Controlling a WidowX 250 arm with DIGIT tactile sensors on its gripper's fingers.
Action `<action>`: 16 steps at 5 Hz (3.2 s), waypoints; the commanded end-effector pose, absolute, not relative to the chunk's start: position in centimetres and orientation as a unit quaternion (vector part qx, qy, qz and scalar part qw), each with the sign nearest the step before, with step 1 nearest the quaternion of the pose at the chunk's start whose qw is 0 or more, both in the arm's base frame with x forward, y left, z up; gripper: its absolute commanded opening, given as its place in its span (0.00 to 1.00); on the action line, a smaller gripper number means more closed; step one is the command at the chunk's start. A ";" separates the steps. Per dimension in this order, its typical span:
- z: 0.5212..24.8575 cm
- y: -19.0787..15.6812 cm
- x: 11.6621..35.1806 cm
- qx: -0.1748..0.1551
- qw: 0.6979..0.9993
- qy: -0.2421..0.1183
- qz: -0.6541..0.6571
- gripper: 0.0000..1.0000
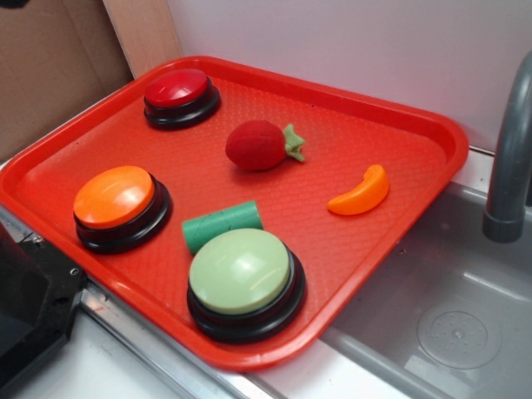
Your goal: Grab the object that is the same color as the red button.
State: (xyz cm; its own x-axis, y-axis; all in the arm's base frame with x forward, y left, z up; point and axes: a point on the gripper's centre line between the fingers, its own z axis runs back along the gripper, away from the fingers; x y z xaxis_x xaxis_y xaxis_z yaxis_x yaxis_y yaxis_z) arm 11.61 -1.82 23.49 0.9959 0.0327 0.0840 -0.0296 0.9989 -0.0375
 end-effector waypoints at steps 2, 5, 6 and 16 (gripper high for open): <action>21.6 -1.7 14.2 -0.003 0.998 -0.061 0.017 1.00; 13.7 -2.5 23.6 -0.004 0.992 -0.107 -0.070 1.00; 10.2 -3.7 26.2 -0.009 0.984 -0.117 -0.131 1.00; 19.8 0.3 20.1 0.008 0.993 -0.082 0.089 0.00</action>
